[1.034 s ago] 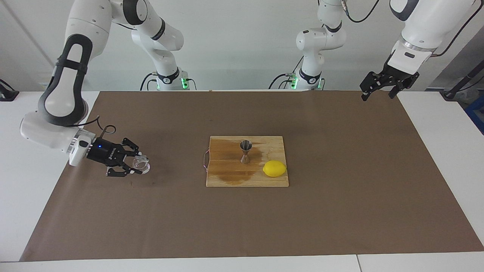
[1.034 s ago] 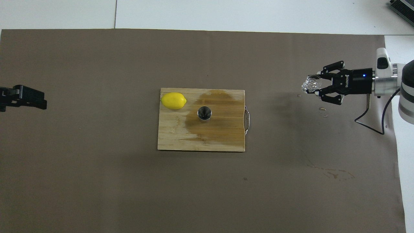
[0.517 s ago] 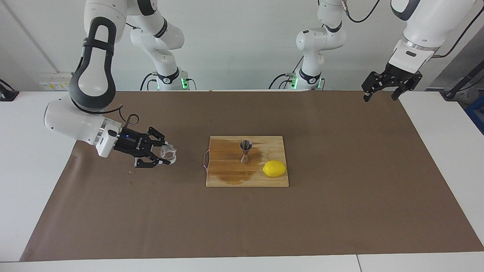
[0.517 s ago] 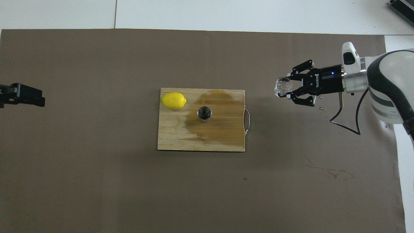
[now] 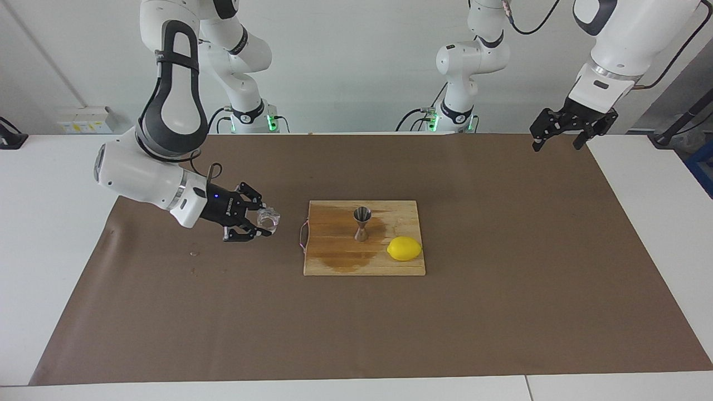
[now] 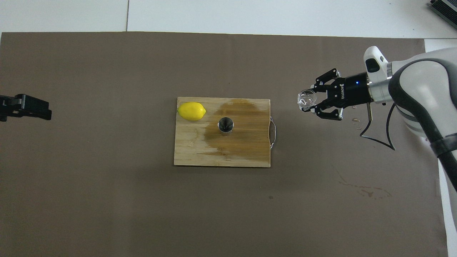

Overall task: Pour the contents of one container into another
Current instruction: 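Lift the clear glass and carry it over the metal cup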

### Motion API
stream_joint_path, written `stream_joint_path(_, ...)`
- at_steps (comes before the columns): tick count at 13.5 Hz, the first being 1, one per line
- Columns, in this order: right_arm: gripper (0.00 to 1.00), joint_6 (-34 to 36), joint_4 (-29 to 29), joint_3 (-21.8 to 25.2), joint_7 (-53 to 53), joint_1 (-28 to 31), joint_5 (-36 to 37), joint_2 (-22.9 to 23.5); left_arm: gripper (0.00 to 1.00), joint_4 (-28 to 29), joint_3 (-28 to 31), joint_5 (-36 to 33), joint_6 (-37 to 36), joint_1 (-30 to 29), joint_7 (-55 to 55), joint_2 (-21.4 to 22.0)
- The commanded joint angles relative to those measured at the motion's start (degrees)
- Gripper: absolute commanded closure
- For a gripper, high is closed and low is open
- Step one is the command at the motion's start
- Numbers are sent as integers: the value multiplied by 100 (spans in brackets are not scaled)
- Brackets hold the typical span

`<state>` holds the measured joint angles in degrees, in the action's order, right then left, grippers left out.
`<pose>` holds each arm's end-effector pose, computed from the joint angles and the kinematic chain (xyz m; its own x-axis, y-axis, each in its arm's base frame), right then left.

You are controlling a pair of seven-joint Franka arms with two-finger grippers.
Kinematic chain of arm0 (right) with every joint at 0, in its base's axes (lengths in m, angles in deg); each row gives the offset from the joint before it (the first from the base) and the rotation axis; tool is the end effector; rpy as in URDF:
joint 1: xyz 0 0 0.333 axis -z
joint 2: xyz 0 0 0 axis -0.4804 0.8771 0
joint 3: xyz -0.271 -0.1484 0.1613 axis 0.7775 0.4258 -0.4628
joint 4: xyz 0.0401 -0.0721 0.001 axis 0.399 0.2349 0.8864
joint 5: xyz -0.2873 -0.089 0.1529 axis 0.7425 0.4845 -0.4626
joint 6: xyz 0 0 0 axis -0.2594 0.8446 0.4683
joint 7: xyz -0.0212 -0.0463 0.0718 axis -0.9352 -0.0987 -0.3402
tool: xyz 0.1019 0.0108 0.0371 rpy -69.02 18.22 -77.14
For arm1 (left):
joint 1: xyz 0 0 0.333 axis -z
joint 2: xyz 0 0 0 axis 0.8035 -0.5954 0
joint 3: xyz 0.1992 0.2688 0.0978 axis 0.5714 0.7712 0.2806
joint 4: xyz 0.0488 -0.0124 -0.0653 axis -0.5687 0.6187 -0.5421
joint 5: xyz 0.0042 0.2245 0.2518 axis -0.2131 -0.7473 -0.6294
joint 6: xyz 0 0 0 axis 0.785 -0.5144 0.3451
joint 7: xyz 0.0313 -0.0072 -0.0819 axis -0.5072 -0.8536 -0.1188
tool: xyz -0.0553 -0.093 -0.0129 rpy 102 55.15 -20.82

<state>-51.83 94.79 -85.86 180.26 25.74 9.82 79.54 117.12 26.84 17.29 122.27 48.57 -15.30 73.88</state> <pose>0.5925 0.0615 0.4758 0.1523 0.6886 0.7090 0.9881 -0.0916 -0.1233 0.4918 -0.0218 0.6661 0.9997 -0.0218 -0.0088 -0.0218 -0.9997 -0.0107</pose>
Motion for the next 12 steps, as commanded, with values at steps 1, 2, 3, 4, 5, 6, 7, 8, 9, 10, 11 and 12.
stream_joint_path(1,100,-74,122,-7,-173,-203,110,-138,0,116,25,-56,-33,-12,68,114)
stream_joint_path(2,100,-152,122,-7,-182,-283,101,-138,0,116,25,-56,-33,-3,68,114)
stream_joint_path(3,100,-284,131,-7,-243,-353,101,-147,0,116,25,-56,-33,-3,68,114)
stream_joint_path(4,100,-346,140,-7,-313,-432,92,-155,0,116,25,-56,-33,-3,68,114)
stream_joint_path(5,100,-434,148,-7,-340,-537,92,-156,0,116,25,-56,-33,-12,68,114)
stream_joint_path(6,100,-556,209,-7,-349,-625,92,-164,0,116,34,-56,-33,-12,68,114)
stream_joint_path(7,100,-766,332,-7,-384,-748,92,-225,0,116,34,-56,-42,-12,68,114)
stream_joint_path(8,100,-986,446,-7,-410,-880,92,-243,0,116,34,-56,-33,-12,68,114)
stream_joint_path(9,100,-1162,482,-7,-436,-1003,92,-261,0,116,25,-56,-33,-12,68,114)
stream_joint_path(10,100,-1260,491,-7,-559,-1126,92,-261,0,116,25,-56,-33,-3,68,114)
stream_joint_path(11,100,-1295,491,-7,-655,-1205,101,-261,0,116,25,-56,-33,-12,68,114)
stream_joint_path(12,100,-1348,483,2,-770,-1337,101,-261,0,116,25,-56,-33,-12,68,114)
